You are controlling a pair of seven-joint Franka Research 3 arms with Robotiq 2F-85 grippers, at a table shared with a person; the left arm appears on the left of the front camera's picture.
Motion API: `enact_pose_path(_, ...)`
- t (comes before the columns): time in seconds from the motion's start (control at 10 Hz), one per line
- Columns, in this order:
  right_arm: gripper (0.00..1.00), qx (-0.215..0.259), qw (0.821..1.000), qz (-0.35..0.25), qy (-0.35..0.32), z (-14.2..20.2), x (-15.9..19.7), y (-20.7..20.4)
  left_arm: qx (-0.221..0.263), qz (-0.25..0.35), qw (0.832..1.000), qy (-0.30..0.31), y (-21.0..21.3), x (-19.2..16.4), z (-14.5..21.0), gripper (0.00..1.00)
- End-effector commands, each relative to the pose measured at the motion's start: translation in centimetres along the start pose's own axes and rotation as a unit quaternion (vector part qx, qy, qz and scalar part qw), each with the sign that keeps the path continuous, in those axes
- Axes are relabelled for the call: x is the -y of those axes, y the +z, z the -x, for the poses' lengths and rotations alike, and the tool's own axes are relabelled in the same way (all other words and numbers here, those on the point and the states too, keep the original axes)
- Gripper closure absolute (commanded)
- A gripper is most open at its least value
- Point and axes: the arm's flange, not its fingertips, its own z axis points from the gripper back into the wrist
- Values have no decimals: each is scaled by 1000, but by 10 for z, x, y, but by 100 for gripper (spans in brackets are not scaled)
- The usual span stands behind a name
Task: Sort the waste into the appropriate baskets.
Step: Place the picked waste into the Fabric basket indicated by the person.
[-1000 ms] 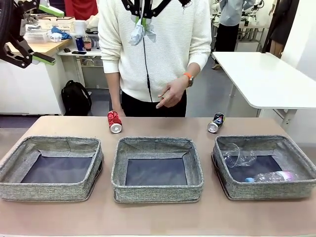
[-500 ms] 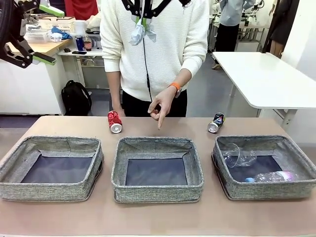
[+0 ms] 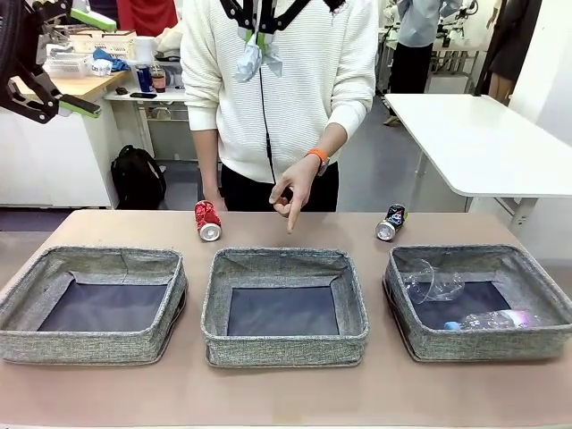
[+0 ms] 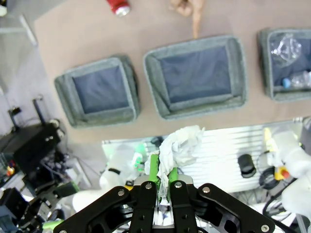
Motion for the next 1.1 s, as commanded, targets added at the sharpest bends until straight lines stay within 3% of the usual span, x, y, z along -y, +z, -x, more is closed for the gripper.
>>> enact_pose_path(0.0,94,0,1000,0,0,0,0,0,-2,9,1000,-6,1,1,1,0)
enact_pose_path(0.2,94,-44,996,13,79,-7,15,-54,-2,9,1000,-6,1,1,1,0)
enact_pose_path(0.5,94,-114,991,13,65,1,58,-158,-2,9,1000,-6,1,1,1,0)
enact_pose_path(0.7,94,-153,984,-22,87,-4,74,-216,-2,9,1000,-6,1,1,1,0)
enact_pose_path(1.0,94,-157,976,-8,151,-25,87,-271,-2,9,1000,-6,1,1,1,0)
